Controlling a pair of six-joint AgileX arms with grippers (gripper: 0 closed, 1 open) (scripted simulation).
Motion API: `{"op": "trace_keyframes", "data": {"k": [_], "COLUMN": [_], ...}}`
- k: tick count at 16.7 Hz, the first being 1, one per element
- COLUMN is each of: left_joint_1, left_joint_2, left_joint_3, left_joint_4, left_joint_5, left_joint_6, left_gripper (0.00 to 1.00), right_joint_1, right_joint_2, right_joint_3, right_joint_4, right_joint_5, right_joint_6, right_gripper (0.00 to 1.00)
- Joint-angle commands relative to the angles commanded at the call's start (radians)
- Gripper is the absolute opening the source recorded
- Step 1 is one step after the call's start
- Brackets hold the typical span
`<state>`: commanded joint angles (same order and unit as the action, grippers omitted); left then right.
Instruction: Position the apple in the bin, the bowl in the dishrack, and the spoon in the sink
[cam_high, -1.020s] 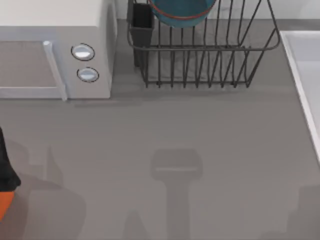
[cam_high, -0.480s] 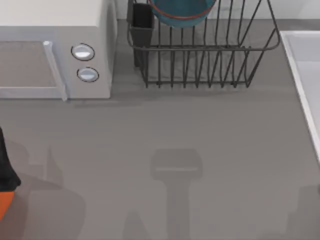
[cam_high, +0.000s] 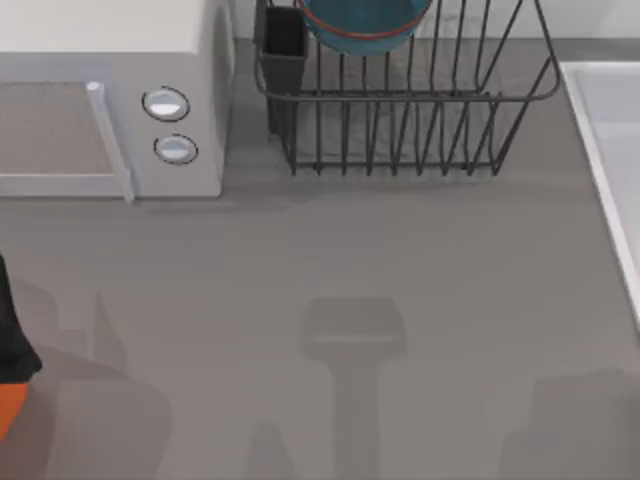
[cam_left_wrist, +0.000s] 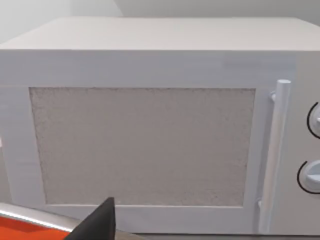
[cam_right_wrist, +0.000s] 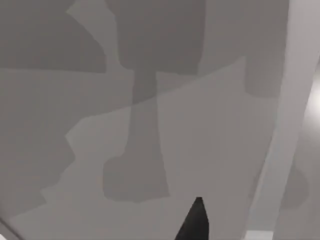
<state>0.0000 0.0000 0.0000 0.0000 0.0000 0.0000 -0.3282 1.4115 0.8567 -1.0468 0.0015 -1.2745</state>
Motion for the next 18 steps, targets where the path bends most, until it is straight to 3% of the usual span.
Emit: {"op": "trace_keyframes", "data": {"k": [3,11,14,18], "left_joint_1": [0.0,0.0,0.0,0.0], "left_joint_2": [0.0,0.0,0.0,0.0], "left_joint_3": [0.0,0.0,0.0,0.0], "left_joint_4": [0.0,0.0,0.0,0.0], "left_joint_5": [0.0,0.0,0.0,0.0], "left_joint_6": [0.0,0.0,0.0,0.0], "left_gripper": [1.0,1.0,1.0,1.0], "right_joint_1": [-0.001,0.004,0.016,0.046], "right_joint_2": [-0.051,-0.026,0.092,0.362], "right_joint_3": [0.069,0.109,0.237,0.554], "right_joint_4": [-0.096,-0.123,-0.177,-0.283], "right_joint_5": [0.0,0.0,0.002,0.004], "right_joint_6": [0.005,0.008,0.01,0.024], "right_gripper": [0.0,0.0,0.0,0.0]}}
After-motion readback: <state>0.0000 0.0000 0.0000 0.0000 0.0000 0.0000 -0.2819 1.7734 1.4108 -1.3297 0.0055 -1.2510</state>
